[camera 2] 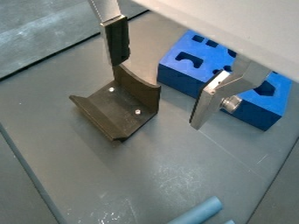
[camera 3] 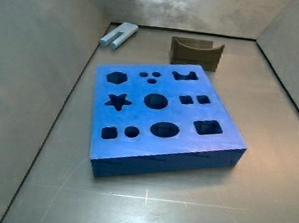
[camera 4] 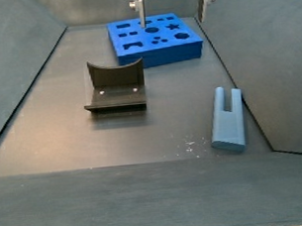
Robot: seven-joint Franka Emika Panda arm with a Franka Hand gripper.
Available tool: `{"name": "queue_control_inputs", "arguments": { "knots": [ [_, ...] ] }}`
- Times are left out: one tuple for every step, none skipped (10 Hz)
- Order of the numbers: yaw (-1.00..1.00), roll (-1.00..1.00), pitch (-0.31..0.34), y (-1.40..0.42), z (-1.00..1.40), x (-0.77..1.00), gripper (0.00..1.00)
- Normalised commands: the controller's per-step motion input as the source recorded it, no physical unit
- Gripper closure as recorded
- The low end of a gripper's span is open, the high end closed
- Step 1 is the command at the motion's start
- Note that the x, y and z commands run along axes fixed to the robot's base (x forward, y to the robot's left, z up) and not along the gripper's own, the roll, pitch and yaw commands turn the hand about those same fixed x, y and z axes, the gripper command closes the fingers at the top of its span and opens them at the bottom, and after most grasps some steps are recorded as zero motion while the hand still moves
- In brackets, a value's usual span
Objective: Pick up the square-circle object. Move up. Rotate the square-circle object. Place the square-circle object on the fixture. Regrasp the square-circle object. Move to above the board. Insert the square-circle object.
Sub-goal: Pick up the square-circle object.
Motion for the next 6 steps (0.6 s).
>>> {"name": "queue_control_inputs", "arguments": {
  "knots": [
    [-0.12,0.02,-0.036,-0.03,-0.1,-0.2,0.0],
    [-0.35,-0.15,-0.074,0.25,-0.46,-0.31,0.0],
    [-0.28,-0.25,-0.029,0.45,-0.66,-0.23,0.0],
    [-0.21,-0.27,-0.069,0.52,-0.6,-0.09,0.0],
    [-0.2,-0.28,-0.079,0.53,-0.58,-0.03,0.0],
    [-0.14,-0.29,-0.084,0.53,-0.56,0.0,0.0]
  ]
}}
